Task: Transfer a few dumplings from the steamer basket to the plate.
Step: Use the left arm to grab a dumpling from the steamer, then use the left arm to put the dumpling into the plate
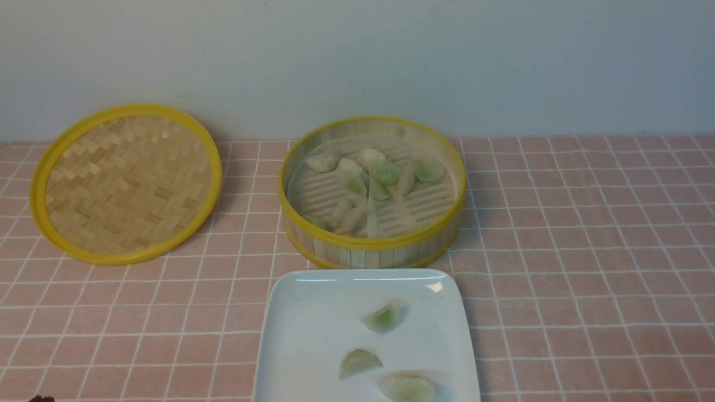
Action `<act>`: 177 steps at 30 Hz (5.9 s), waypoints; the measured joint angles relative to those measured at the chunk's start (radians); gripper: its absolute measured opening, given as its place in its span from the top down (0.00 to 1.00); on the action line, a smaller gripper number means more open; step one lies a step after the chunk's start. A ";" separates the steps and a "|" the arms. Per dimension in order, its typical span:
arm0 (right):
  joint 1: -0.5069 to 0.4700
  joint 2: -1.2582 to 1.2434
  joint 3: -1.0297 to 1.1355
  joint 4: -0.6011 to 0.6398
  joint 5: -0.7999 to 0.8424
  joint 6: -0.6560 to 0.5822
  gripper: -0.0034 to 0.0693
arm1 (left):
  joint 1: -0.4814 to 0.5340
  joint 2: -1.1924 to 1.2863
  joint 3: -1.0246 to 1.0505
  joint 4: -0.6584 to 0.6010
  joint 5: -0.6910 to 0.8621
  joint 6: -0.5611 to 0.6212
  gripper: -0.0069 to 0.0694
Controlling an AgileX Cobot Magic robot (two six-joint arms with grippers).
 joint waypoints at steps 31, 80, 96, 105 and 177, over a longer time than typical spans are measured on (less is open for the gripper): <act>0.000 0.000 0.008 0.613 -0.550 0.225 0.97 | 0.000 0.812 -1.007 -0.355 0.624 -0.022 0.92; 0.000 0.688 -0.911 0.307 0.819 -0.131 0.97 | -0.330 2.356 -2.065 -0.046 0.583 0.097 0.50; 0.000 0.688 -0.911 0.384 0.821 -0.187 0.97 | -0.332 2.365 -2.097 -0.050 0.693 0.039 0.77; 0.000 0.688 -0.911 0.437 0.829 -0.231 0.97 | -0.332 2.273 -2.248 -0.048 0.876 0.039 0.90; 0.000 0.725 -0.911 0.473 0.808 -0.314 0.97 | -0.343 1.724 -1.123 -0.391 0.669 0.236 0.71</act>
